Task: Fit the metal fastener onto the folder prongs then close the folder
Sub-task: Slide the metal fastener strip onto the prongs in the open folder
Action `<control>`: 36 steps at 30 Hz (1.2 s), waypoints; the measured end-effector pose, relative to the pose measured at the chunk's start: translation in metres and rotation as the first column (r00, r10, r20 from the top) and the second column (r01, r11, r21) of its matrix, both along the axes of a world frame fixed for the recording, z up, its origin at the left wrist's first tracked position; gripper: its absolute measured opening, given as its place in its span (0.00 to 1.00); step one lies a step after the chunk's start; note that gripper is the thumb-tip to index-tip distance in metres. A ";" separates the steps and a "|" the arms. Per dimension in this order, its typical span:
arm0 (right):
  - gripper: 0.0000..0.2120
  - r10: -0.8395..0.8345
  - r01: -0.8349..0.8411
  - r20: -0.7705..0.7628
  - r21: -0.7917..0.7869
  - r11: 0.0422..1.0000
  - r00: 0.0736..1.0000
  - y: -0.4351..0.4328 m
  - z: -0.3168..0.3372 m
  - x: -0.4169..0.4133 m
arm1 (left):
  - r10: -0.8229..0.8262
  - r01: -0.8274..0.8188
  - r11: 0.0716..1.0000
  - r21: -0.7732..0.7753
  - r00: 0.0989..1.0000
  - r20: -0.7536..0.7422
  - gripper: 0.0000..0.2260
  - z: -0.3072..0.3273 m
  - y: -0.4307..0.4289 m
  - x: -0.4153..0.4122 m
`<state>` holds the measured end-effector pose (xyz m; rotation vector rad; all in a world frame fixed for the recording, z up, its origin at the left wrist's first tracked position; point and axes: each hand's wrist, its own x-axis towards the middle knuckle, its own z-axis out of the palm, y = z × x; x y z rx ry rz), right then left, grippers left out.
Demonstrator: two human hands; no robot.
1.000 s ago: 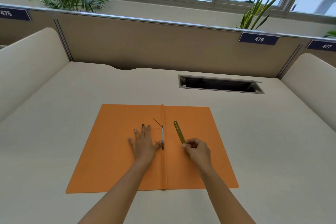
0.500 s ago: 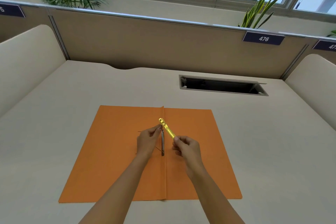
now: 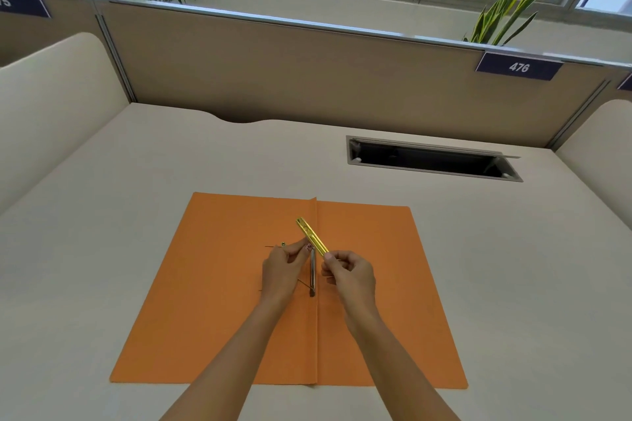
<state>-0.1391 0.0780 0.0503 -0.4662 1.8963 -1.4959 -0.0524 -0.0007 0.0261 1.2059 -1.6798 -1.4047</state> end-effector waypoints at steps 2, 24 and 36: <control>0.04 -0.017 0.017 -0.015 0.011 1.000 1.000 0.000 0.000 0.001 | -0.001 0.001 1.000 -0.009 1.000 -0.005 0.11 0.001 0.001 0.000; 0.04 -0.066 0.070 -0.083 0.038 0.997 0.994 0.006 0.008 0.005 | 0.011 -0.011 1.000 -0.019 1.000 -0.005 0.10 0.000 0.001 -0.002; 0.05 -0.036 0.037 -0.064 0.025 0.999 0.997 0.001 0.006 0.004 | 0.021 -0.021 0.999 -0.037 1.000 -0.004 0.09 -0.007 -0.001 -0.003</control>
